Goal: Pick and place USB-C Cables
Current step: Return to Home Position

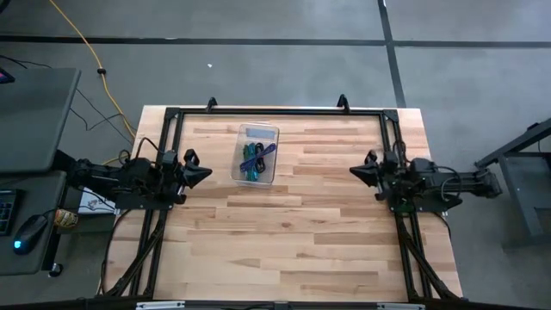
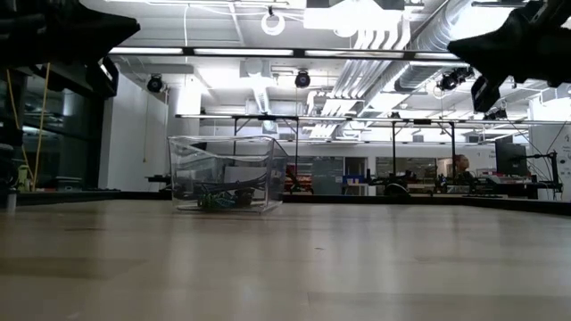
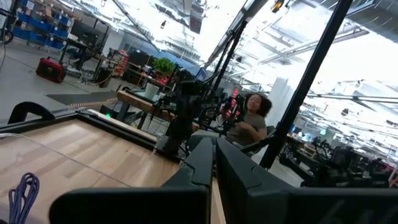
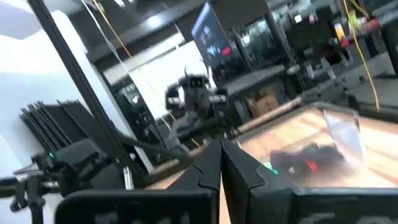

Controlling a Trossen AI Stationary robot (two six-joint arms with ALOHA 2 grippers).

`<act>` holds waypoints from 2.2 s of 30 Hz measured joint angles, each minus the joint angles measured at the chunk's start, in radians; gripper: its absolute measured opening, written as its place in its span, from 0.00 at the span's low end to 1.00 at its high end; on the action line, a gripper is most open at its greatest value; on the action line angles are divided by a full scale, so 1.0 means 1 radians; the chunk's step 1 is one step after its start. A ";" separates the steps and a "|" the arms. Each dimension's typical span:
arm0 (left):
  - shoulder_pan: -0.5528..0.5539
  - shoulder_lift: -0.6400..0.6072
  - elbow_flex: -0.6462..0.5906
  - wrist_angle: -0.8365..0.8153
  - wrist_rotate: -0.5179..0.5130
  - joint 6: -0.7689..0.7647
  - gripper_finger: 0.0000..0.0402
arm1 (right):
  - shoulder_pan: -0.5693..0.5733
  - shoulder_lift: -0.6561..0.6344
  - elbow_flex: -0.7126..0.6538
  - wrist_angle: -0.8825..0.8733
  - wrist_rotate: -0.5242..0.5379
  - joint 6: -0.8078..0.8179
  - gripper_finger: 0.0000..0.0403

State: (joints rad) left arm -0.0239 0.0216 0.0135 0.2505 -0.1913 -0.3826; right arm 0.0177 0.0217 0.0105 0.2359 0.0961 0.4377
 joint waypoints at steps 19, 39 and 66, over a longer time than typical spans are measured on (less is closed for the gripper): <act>0.000 0.000 0.000 0.000 -0.002 0.000 0.00 | 0.001 0.018 0.000 -0.212 -0.023 -0.079 0.00; 0.000 0.000 0.000 0.000 -0.002 0.000 0.00 | 0.001 0.018 0.001 -0.217 -0.023 -0.080 0.00; 0.000 0.000 -0.001 0.000 -0.002 0.000 0.00 | 0.001 0.018 0.001 -0.217 -0.023 -0.080 0.00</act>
State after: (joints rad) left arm -0.0238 0.0216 0.0128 0.2508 -0.1928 -0.3824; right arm 0.0185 0.0399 0.0116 0.0189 0.0734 0.3580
